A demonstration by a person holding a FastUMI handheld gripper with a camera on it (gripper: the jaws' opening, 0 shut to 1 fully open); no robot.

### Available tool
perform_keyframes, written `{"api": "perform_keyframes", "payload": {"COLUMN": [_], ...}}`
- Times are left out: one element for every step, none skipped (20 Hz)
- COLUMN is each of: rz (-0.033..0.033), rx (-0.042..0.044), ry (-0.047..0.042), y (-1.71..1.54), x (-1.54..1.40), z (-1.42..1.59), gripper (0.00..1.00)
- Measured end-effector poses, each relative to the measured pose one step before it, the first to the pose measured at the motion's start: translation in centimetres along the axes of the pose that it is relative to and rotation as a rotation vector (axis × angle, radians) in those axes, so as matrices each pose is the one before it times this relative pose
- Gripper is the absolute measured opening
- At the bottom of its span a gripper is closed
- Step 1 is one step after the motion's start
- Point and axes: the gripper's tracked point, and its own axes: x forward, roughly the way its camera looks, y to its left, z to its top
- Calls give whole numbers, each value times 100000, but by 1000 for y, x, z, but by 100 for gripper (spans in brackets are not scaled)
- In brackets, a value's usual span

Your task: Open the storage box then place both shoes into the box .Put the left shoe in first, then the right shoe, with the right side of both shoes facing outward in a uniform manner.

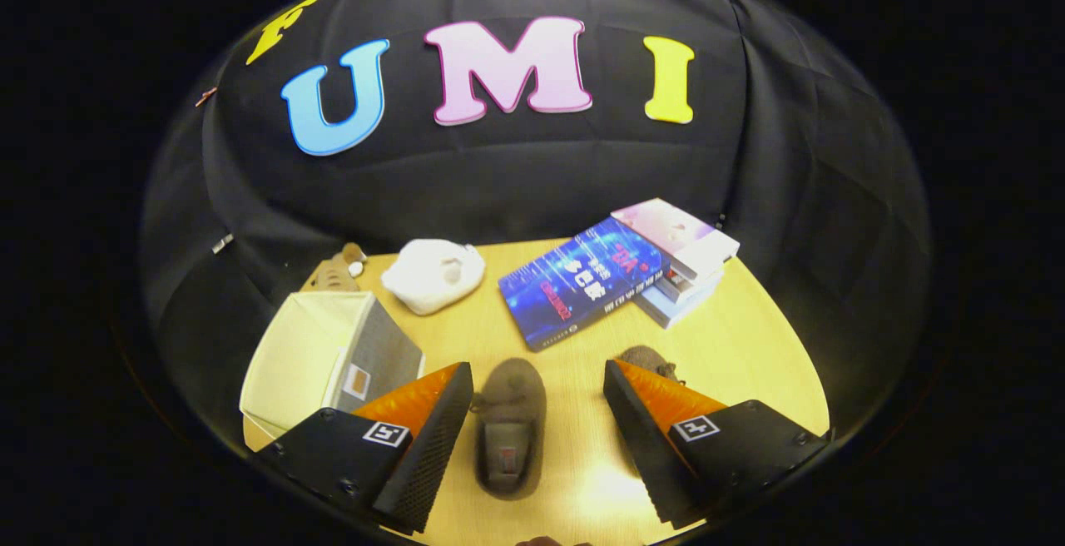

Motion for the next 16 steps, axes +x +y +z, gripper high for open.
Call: {"api": "perform_keyframes", "payload": {"rz": [-208,197,562,226,-288,-250,-175,-111,-282,-433,-863,-1075,-748,-1021,270,582], "rx": [285,316,-162,-1095,-1770,-1595,-998,-235,300,320,-160,-647,-1300,-1181,175,1182], "ry": [3015,2763,2576,2492,2139,1484,1360,1644,1802,1492,851,327,5,-279,228,888], "y": [-521,-156,7,-93,-191,-27,-17,-9,-39,-27,-189,-199,-108,-171,167,324], "x": [656,696,664,725,612,626,725,802,817,874,779,898,815,744,723,611], "z": [-1718,-1314,-1143,-1055,-1002,-783,-720,-723,-692,-505,-299,-149,41,58,56,-162], "gripper": [98,99,99,99,99,99,99,99,99,99,99,99,99,99,99,99]}}
